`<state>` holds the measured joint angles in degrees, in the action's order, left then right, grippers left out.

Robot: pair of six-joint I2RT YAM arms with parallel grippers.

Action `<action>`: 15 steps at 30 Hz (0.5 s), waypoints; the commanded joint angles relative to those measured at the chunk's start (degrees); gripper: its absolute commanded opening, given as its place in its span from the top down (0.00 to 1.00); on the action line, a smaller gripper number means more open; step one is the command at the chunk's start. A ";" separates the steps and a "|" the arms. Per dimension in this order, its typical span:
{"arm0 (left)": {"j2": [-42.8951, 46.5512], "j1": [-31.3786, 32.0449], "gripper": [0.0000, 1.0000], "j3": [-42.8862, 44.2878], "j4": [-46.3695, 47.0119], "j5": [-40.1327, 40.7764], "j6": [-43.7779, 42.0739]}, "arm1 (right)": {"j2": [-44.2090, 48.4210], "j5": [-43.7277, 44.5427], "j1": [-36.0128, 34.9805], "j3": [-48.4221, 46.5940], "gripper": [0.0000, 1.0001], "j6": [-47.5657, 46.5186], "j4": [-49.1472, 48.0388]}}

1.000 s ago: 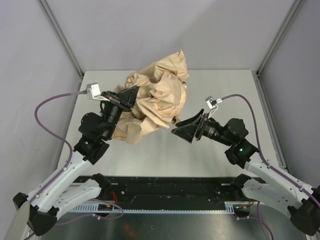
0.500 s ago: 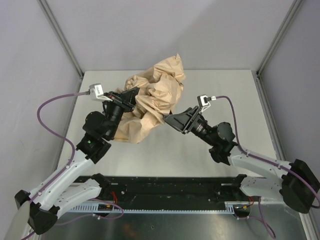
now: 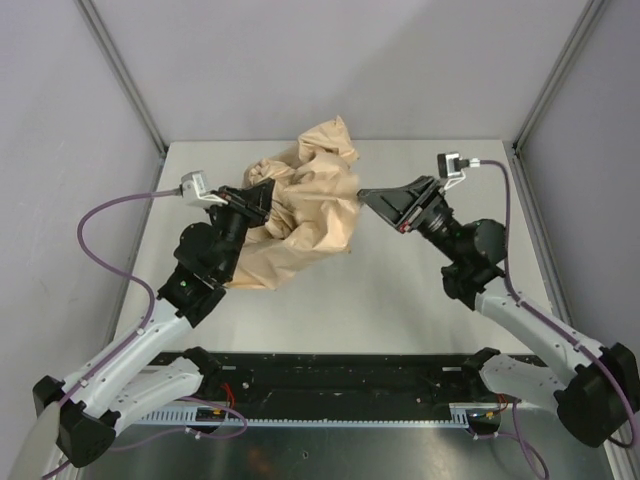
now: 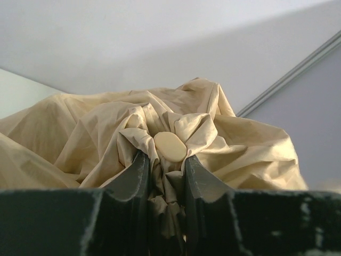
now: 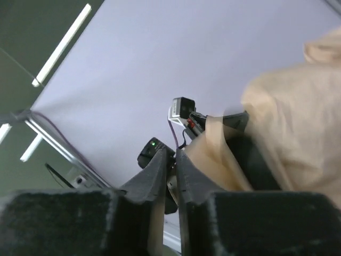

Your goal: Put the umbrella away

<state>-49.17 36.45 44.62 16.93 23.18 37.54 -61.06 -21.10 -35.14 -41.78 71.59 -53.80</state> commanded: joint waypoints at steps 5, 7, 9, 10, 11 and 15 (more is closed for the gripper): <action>2.20 -0.37 1.00 1.80 2.01 10.32 2.03 | 6.31 0.93 -10.02 -4.81 0.09 -20.11 26.80; 2.07 -0.40 1.00 2.40 1.91 10.79 2.59 | 6.70 8.24 -16.36 -4.12 0.05 -24.69 29.52; 2.11 -0.45 1.00 2.84 1.73 10.80 3.56 | 6.07 12.59 -20.13 -2.92 0.03 -25.96 29.10; 2.21 -0.43 1.00 2.93 1.68 10.69 4.02 | 5.40 13.73 -21.37 -1.93 0.03 -25.71 27.43; 2.40 -0.42 1.00 2.97 1.60 10.54 4.46 | 4.35 14.08 -22.21 -1.04 0.03 -24.70 25.45; 3.00 -0.41 1.00 2.87 1.02 10.71 6.47 | -0.56 14.65 -24.42 -0.04 0.03 -21.22 17.63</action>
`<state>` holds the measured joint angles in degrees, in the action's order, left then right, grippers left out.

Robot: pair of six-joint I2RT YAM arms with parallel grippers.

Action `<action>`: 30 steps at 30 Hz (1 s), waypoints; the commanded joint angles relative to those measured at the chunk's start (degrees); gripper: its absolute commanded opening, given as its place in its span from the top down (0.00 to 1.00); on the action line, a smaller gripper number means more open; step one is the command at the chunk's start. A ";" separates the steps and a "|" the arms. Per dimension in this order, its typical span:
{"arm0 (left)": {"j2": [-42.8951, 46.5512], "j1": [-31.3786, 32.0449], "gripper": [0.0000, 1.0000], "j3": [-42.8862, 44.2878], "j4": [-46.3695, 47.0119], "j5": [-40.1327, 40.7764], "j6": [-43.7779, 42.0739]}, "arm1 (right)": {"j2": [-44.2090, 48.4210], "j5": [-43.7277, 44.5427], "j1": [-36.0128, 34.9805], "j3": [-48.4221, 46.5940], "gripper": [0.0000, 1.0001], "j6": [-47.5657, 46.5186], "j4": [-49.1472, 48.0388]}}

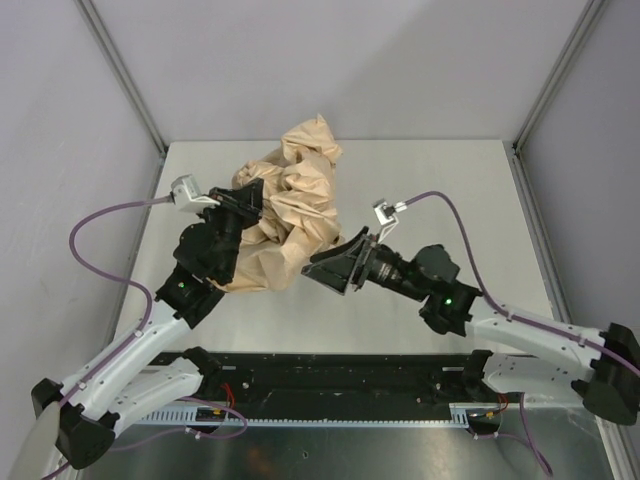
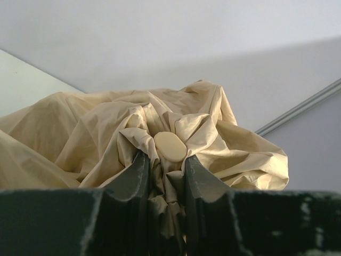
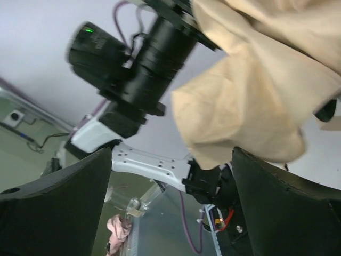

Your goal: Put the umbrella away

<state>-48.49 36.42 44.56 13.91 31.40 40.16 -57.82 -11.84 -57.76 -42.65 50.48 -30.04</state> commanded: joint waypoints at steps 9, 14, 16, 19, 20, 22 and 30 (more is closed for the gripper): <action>2.96 -0.40 1.00 2.88 -0.21 3.46 10.55 | -10.23 11.03 -5.41 0.91 0.19 4.01 -12.34; 1.40 -0.52 1.00 3.16 -0.42 4.02 10.55 | -10.61 7.28 -5.73 0.91 0.73 3.51 -17.04; 0.79 -0.49 1.00 3.30 -0.39 5.23 10.18 | -9.36 5.20 -5.99 1.10 0.93 1.69 -15.81; -0.80 -0.86 1.00 3.41 -0.30 6.25 11.17 | -6.89 -2.13 -6.99 1.93 0.99 -0.47 -17.92; -1.60 -1.29 1.00 3.64 -0.30 6.15 11.52 | -6.09 -4.99 -7.62 2.03 1.00 -0.56 -18.64; -2.86 -2.31 1.00 4.03 -0.25 5.59 12.42 | -5.13 -10.43 -9.01 2.11 1.00 0.45 -20.65; -4.67 -4.41 1.00 4.46 0.66 0.75 16.32 | -5.20 -14.30 -10.92 1.90 0.80 -2.57 -15.22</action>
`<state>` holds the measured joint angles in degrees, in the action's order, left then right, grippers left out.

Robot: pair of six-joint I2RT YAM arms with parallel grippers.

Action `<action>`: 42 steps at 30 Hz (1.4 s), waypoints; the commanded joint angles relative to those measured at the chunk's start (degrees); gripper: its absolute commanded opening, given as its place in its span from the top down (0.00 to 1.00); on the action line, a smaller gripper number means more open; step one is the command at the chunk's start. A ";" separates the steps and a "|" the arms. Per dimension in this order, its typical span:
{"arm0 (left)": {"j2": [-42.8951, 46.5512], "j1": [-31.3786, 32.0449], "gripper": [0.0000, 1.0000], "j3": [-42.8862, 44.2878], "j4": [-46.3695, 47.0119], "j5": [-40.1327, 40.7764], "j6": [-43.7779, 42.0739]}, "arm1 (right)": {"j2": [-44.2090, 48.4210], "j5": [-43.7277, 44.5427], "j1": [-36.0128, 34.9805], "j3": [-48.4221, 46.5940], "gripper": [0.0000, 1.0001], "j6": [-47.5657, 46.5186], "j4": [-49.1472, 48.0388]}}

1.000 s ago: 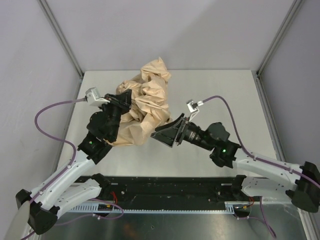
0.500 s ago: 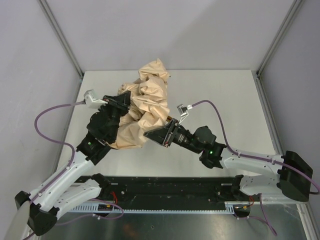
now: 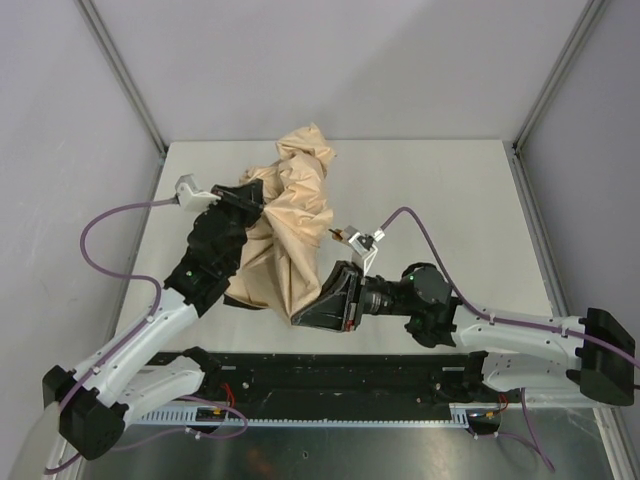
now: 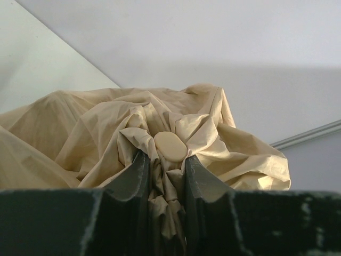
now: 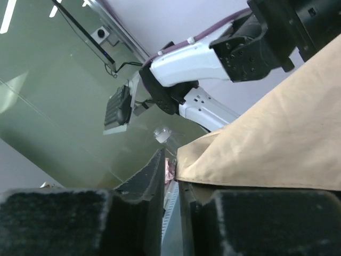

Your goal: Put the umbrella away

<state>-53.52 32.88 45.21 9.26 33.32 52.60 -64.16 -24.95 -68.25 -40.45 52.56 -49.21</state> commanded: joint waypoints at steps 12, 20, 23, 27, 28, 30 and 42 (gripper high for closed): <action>5.70 -0.93 1.00 2.73 5.44 -8.37 6.17 | 5.04 19.80 -4.28 -1.24 0.16 -31.44 34.09; 7.44 -1.06 1.00 3.21 5.42 -14.34 9.44 | 0.34 32.90 -5.83 2.67 0.19 -33.65 24.77; 8.37 -1.21 1.00 2.75 5.42 -16.24 11.23 | -0.61 31.60 -5.19 6.30 0.29 -34.24 17.59; 8.84 -1.25 1.00 2.53 5.37 -18.83 12.61 | -4.60 27.06 -2.31 7.46 0.39 -31.91 10.08; 8.90 -1.29 1.00 2.35 5.44 -19.35 13.14 | -5.82 24.60 -1.57 7.52 0.40 -31.11 7.81; 8.85 -1.30 1.00 1.99 5.49 -20.18 13.93 | -8.02 21.00 -1.06 7.50 0.39 -30.83 3.20; 9.15 -1.27 1.00 0.52 5.55 -23.33 15.45 | -15.00 17.37 -0.34 6.10 0.73 -25.46 -8.09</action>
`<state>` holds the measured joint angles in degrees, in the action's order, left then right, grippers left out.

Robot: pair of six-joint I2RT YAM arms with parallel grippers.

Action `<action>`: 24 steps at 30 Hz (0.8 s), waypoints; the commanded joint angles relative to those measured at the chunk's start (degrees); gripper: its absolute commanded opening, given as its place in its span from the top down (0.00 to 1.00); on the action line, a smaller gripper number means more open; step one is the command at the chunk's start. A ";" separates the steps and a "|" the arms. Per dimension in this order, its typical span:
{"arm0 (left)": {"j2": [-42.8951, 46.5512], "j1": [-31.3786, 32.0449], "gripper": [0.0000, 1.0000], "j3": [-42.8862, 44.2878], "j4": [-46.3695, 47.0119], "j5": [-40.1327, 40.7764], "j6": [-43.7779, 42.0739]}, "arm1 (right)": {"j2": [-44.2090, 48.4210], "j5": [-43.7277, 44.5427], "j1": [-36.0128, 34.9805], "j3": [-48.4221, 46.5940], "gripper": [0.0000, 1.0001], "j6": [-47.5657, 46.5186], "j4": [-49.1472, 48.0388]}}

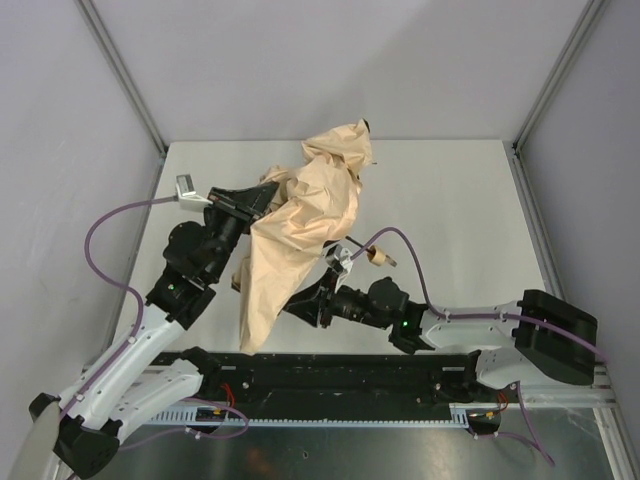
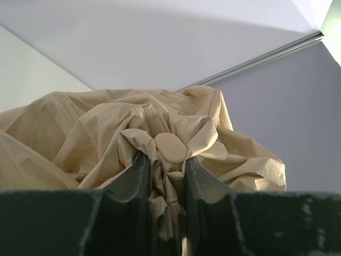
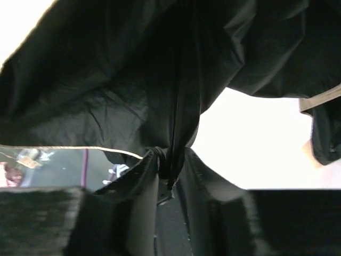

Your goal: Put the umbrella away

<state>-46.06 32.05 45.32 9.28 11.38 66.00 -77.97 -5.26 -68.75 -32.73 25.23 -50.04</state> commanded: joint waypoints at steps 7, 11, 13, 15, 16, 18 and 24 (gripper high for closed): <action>5.44 -0.46 1.00 -2.42 7.09 -3.87 -3.21 | 4.75 8.66 1.95 -3.37 1.00 -0.44 -6.08; 10.03 -0.50 1.00 -6.32 9.65 -5.27 -6.61 | 8.98 13.75 5.93 -3.43 1.00 -1.04 -5.74; 10.62 -0.50 1.00 -7.01 10.70 -6.66 -6.77 | 8.94 11.53 7.85 -3.93 1.00 -0.49 -6.82; 10.13 -0.54 1.00 -7.09 11.93 -8.90 -6.74 | 8.29 9.02 9.10 -4.63 1.00 0.38 -6.93; 9.69 -0.57 1.00 -7.13 12.67 -9.74 -6.79 | 8.02 7.49 9.52 -4.84 1.00 1.11 -6.57; 8.84 -0.58 1.00 -7.25 14.62 -10.64 -7.18 | 8.37 4.26 9.52 -5.01 0.91 2.07 -3.57; 6.28 -2.34 1.00 -6.76 22.68 -17.87 -11.99 | 15.49 7.36 3.61 -4.44 0.41 -1.11 21.11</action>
<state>-39.46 31.00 37.56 20.12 0.30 57.54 -67.81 0.08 -62.06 -35.62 26.24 -44.40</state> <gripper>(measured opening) 0.255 0.520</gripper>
